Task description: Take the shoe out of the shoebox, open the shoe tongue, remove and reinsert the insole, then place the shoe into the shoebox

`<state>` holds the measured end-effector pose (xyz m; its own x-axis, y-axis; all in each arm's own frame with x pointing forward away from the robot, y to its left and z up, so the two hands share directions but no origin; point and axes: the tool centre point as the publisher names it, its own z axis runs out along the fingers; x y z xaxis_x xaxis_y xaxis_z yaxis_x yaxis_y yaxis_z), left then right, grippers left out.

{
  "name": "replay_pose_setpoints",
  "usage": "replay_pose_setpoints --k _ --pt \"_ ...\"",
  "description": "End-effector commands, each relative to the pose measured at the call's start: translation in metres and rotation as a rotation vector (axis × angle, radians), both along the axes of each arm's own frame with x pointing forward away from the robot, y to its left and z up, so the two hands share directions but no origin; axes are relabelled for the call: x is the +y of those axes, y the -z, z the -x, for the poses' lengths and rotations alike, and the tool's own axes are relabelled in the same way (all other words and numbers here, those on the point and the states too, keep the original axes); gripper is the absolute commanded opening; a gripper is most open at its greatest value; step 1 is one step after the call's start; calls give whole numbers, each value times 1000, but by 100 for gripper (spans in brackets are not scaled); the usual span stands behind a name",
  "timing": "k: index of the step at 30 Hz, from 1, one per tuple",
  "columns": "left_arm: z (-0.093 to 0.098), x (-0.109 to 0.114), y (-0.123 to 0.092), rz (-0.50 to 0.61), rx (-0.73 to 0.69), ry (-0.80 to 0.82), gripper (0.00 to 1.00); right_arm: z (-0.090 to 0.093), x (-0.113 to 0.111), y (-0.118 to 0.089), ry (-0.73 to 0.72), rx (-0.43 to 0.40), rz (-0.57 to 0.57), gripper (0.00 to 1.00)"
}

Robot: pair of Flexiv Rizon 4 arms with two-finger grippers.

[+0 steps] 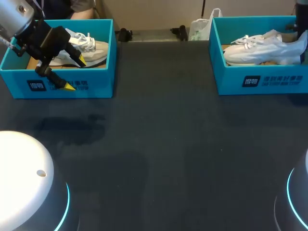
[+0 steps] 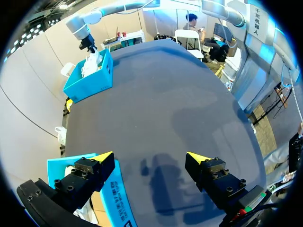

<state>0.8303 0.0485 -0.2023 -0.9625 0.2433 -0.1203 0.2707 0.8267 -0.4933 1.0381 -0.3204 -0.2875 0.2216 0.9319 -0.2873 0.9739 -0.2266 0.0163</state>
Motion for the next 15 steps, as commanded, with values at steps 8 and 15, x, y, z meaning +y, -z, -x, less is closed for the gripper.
replay_pose_setpoints --k 8,15 --pt "0 0 0 -3 0 0 100 29 5 8 19 -48 -35 0" --pt "0 0 0 -3 0 0 100 29 5 8 19 -48 -35 0"
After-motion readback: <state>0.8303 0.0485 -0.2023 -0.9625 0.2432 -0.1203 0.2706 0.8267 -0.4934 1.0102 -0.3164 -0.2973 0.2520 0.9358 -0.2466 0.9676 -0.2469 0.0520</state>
